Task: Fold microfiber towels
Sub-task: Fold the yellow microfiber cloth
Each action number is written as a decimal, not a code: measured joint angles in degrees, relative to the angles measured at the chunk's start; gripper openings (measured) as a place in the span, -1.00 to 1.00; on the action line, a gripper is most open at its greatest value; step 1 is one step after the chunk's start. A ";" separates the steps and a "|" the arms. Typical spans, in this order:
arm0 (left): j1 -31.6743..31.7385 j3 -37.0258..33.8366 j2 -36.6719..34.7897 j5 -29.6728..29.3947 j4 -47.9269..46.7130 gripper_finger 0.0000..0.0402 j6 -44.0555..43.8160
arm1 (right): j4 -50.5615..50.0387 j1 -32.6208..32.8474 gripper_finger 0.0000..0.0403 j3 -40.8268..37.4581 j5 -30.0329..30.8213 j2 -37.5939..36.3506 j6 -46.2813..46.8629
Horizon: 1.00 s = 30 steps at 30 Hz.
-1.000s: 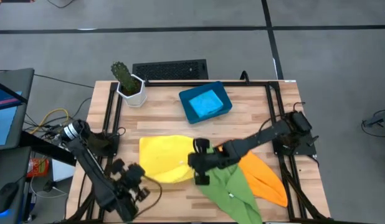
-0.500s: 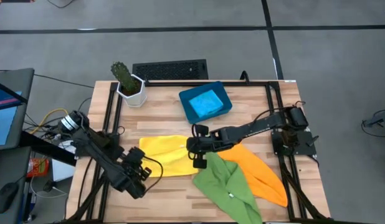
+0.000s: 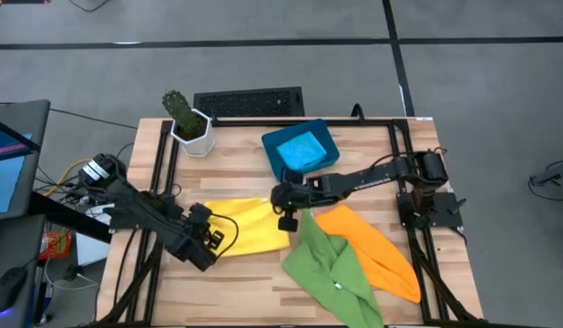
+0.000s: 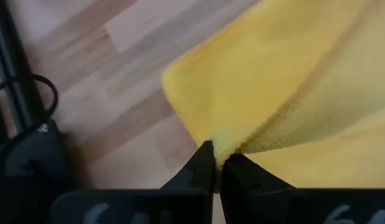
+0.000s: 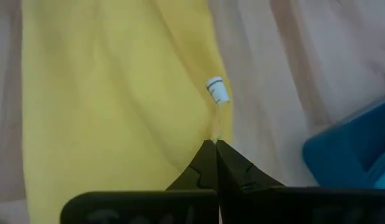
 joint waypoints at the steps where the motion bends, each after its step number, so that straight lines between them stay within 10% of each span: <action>1: 0.41 -0.23 0.00 -0.01 0.01 -1.00 0.19 | 0.12 -0.46 -0.94 -0.03 -0.59 0.00 -0.02; 30: 1.28 -0.63 0.00 2.35 0.03 -1.00 2.55 | 7.91 -4.54 -0.81 -5.01 -4.61 0.00 -0.58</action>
